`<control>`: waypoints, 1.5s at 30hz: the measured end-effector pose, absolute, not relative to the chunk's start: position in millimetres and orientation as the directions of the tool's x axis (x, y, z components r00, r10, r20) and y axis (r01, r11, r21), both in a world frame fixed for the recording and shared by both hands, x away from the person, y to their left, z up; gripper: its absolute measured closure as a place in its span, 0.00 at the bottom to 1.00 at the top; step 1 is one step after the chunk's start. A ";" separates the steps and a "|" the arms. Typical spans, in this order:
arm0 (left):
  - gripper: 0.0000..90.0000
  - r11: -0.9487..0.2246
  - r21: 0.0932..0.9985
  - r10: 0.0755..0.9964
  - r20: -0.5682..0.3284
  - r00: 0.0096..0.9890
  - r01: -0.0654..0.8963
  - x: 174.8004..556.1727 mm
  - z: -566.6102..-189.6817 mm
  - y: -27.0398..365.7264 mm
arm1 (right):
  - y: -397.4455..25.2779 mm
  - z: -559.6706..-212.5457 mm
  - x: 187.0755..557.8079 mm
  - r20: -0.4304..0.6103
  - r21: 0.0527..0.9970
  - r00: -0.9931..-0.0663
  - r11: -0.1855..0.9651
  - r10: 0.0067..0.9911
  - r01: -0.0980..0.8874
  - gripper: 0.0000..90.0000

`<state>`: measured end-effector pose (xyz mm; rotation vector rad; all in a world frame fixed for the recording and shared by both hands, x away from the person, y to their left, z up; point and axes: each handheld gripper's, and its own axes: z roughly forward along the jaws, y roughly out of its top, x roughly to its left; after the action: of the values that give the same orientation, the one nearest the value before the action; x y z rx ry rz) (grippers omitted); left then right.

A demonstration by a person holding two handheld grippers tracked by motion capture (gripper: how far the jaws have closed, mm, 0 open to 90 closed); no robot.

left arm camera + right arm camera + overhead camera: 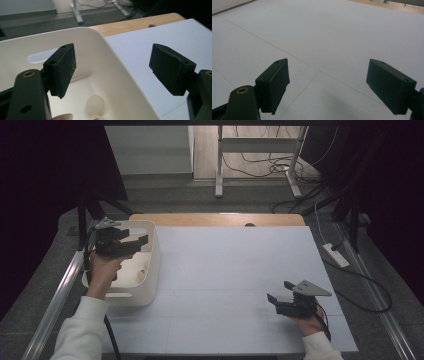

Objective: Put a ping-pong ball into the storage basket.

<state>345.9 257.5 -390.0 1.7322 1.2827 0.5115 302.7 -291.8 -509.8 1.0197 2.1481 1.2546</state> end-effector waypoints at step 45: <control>0.27 -0.181 0.920 0.662 -0.148 0.735 0.347 242.6 -425.4 165.9 | -294.0 -509.4 294.3 -0.010 0.873 -0.636 0.317 0.772 0.371 0.21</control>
<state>242.6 165.9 -425.4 1.7896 0.7925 0.3412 294.3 -294.0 -509.4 1.0115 2.1604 1.2610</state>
